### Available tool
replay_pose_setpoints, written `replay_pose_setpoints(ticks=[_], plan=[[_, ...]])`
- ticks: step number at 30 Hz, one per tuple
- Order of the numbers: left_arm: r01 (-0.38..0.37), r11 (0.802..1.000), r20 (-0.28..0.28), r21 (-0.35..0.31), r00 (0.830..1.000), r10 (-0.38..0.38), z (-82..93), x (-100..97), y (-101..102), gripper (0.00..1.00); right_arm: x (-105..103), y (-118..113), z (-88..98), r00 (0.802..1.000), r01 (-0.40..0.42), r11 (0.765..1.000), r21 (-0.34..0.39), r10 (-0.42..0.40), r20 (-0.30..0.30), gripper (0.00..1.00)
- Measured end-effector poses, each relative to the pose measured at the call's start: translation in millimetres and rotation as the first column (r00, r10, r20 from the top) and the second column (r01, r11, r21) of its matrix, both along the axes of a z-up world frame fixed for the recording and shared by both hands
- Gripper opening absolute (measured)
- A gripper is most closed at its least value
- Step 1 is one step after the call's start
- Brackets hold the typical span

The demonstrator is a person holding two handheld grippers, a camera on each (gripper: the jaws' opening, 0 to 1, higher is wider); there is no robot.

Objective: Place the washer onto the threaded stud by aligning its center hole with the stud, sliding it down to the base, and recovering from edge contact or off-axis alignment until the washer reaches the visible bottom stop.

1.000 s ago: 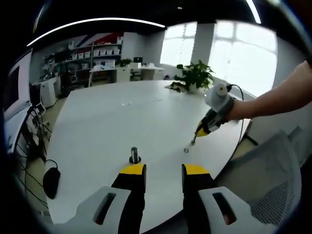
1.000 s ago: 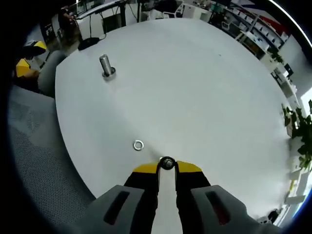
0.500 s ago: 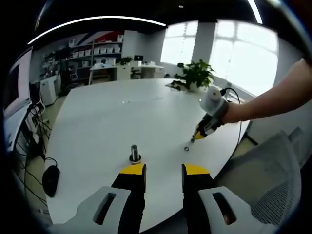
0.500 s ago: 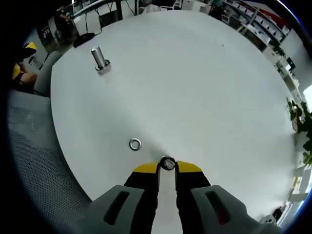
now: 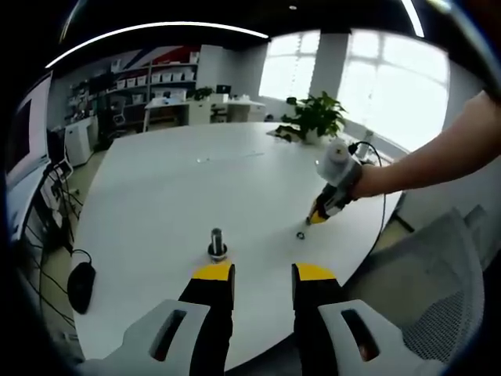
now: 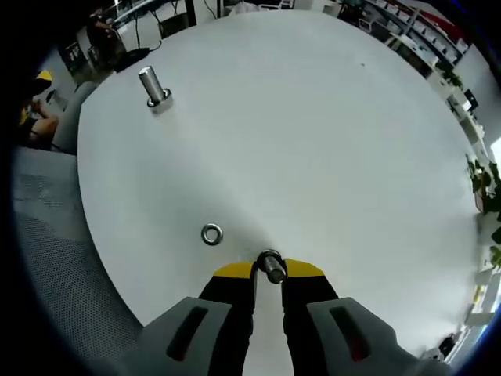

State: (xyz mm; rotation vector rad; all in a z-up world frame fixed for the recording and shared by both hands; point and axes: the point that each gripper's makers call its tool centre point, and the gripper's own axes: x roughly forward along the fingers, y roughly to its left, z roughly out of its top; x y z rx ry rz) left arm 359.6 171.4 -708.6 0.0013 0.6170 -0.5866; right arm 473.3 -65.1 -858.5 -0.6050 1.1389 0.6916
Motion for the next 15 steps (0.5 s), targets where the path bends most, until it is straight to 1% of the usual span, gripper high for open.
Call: replay_pose_setpoints(ticks=[4,6,15], plan=[[-0.007,1.000,-0.005,0.001,1.000,0.007,-1.1,0.4,1.8,0.27,-0.2,-0.8,0.3,1.000,0.016,1.000,0.009,-0.016,-0.004,0.15],[-0.008,1.000,-0.004,0.004,1.000,0.008,-0.9,0.2,2.1,0.27,0.1,0.6,0.4,0.999,0.033,0.999,0.032,-0.033,-0.009,0.15],[-0.015,1.000,-0.006,0.008,1.000,0.015,-1.6,0.5,3.5,0.27,-1.7,-2.9,3.1,0.999,0.042,0.999,0.030,-0.041,-0.010,0.16]])
